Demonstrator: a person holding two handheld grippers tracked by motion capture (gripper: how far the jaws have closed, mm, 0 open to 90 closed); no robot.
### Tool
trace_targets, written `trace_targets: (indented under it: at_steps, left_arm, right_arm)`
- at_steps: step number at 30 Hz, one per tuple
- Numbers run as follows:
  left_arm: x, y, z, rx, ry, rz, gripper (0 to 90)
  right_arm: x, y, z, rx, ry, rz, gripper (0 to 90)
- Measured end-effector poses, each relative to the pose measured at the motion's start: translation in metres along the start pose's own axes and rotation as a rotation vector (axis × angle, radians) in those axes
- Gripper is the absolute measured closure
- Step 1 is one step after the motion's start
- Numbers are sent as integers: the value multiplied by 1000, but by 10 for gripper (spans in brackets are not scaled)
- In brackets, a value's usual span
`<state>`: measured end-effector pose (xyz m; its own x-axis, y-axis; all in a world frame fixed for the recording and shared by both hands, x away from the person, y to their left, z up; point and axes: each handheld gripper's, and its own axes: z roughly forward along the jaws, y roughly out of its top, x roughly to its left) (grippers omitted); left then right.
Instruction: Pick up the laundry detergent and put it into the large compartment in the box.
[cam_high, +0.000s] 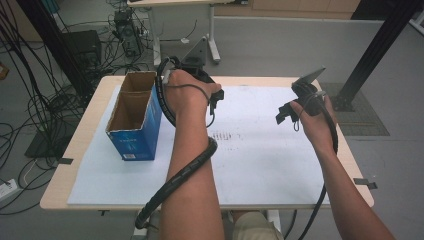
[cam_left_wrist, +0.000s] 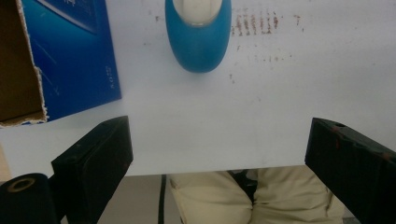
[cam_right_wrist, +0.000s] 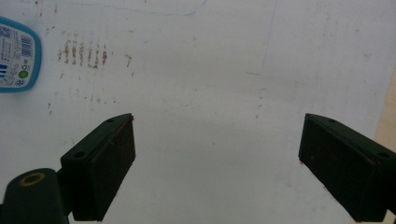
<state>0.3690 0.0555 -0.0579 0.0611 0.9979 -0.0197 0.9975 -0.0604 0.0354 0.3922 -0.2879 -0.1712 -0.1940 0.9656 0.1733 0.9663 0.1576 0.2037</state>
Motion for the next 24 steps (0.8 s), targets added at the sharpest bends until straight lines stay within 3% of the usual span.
trace_targets:
  at_steps: [11, 24]
  left_arm:
    - [2, 0, -4, 1, 0, 0, 79]
    - [-5, 6, -6, -1, 1, 18, 73]
  right_arm:
    - [4, -1, -3, -6, -4, -8, 110]
    - [6, -1, -2, -2, -6, -13, 110]
